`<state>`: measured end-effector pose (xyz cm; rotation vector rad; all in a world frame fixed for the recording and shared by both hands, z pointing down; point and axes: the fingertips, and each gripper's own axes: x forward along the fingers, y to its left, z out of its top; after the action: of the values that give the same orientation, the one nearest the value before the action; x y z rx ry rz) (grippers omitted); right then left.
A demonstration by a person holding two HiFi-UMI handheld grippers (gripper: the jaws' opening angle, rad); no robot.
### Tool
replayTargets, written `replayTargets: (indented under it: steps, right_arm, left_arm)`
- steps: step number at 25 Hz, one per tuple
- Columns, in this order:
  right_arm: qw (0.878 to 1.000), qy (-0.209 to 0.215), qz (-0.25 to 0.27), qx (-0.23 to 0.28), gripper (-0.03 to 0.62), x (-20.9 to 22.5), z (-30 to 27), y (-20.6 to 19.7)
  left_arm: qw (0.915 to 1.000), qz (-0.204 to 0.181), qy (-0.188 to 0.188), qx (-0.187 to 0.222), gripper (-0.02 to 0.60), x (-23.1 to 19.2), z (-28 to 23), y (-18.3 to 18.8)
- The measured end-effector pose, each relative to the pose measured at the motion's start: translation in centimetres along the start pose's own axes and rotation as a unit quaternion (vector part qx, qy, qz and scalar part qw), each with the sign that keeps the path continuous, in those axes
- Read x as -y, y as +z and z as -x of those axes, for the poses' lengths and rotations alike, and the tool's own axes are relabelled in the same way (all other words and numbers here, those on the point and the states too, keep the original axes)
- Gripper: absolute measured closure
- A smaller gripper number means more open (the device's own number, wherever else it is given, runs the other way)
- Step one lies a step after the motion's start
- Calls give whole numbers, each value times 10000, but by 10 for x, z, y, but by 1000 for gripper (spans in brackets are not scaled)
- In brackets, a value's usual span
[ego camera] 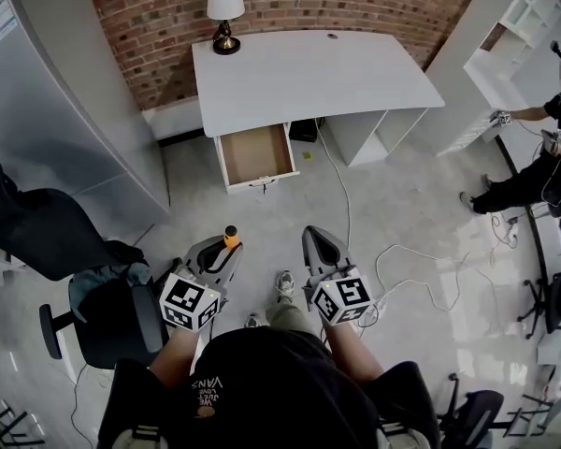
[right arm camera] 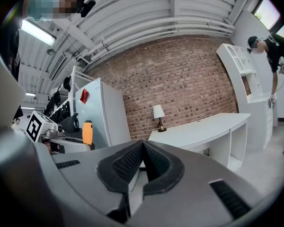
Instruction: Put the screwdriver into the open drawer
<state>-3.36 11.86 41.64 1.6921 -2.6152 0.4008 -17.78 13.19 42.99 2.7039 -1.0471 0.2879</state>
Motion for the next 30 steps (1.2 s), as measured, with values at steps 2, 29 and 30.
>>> replayTargets:
  steps: [2,29,30]
  right_arm:
    - [10000,87,24,-30,597,12,-14,2]
    - [9944,975,380,-155,597,127,-135,20]
    - [9945,962,388,-164,597,128,-141,19]
  left_arm:
    - [9999,26,111,1,491,-8,-14,3]
    - [9983,-88,509,-257,491,-73,-201,24]
    - [9985,-93,454,-304,491,-79,-206,21]
